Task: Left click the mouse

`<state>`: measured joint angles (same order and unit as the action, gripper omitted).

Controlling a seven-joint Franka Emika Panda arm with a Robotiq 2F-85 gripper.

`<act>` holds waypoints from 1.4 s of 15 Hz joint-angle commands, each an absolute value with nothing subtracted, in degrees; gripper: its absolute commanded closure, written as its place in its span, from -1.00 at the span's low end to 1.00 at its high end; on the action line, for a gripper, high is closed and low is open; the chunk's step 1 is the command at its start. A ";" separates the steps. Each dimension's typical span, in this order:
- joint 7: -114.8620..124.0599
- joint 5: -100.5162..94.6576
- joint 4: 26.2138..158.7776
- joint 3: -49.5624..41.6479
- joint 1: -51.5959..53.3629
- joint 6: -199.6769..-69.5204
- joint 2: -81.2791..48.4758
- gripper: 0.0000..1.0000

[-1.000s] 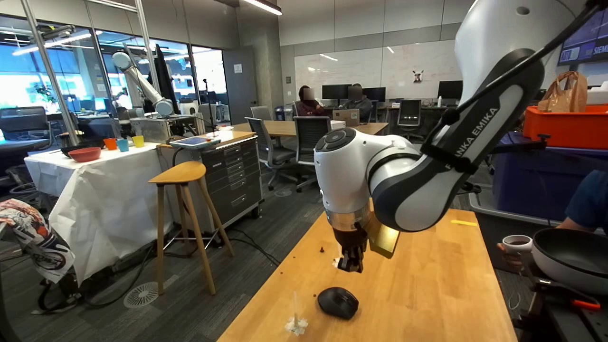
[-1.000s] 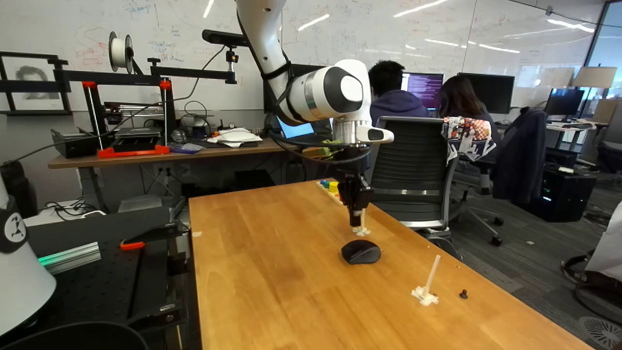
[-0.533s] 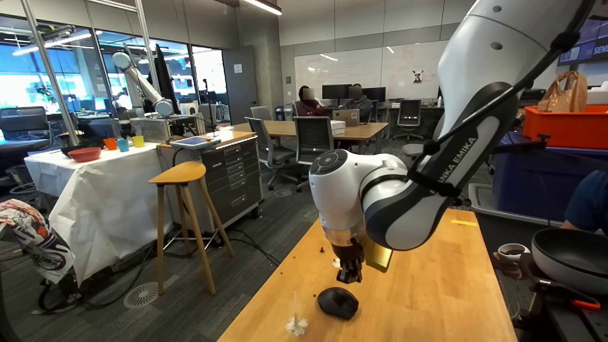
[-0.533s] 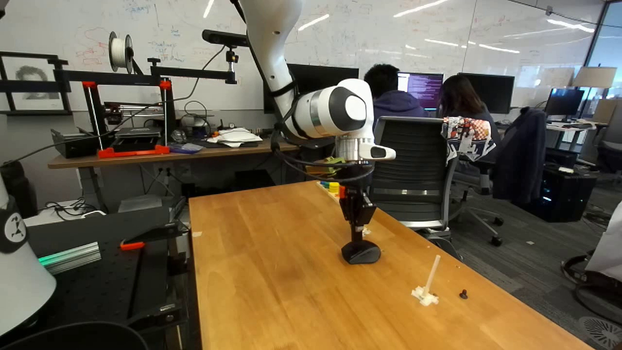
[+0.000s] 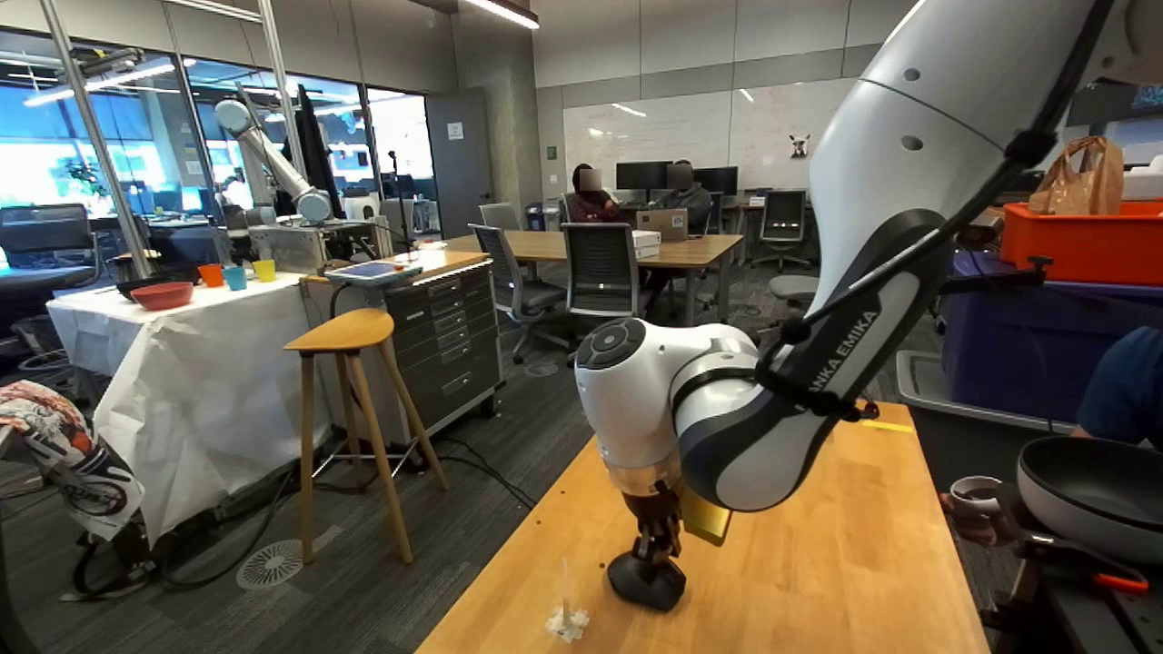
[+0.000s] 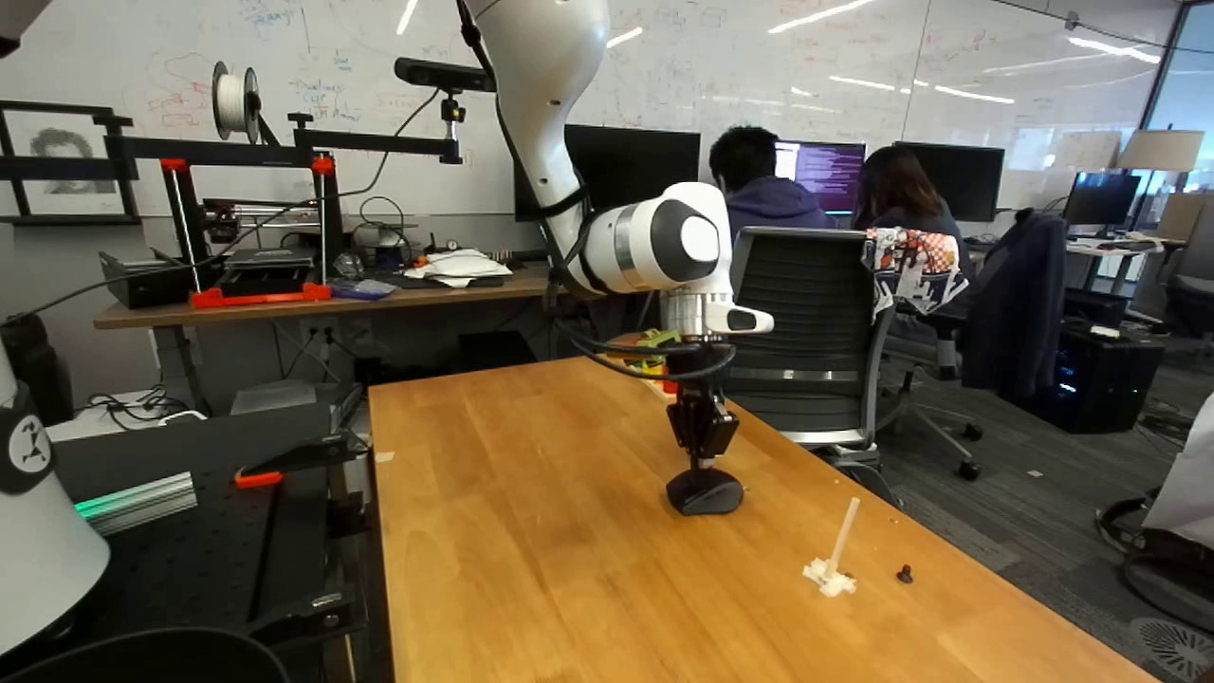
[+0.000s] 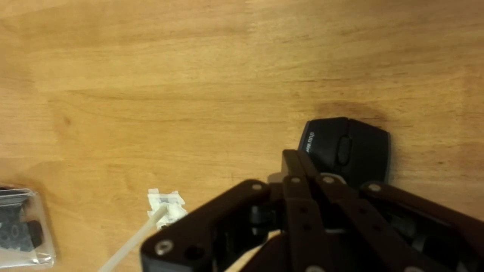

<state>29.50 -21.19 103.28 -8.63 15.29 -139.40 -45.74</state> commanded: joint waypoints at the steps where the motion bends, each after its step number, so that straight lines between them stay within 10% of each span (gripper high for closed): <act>1: 29.48 -20.36 98.80 -9.64 17.03 -137.48 -48.54 0.95; 21: 24.36 -16.93 106.03 -5.09 15.64 -134.86 -35.54 0.92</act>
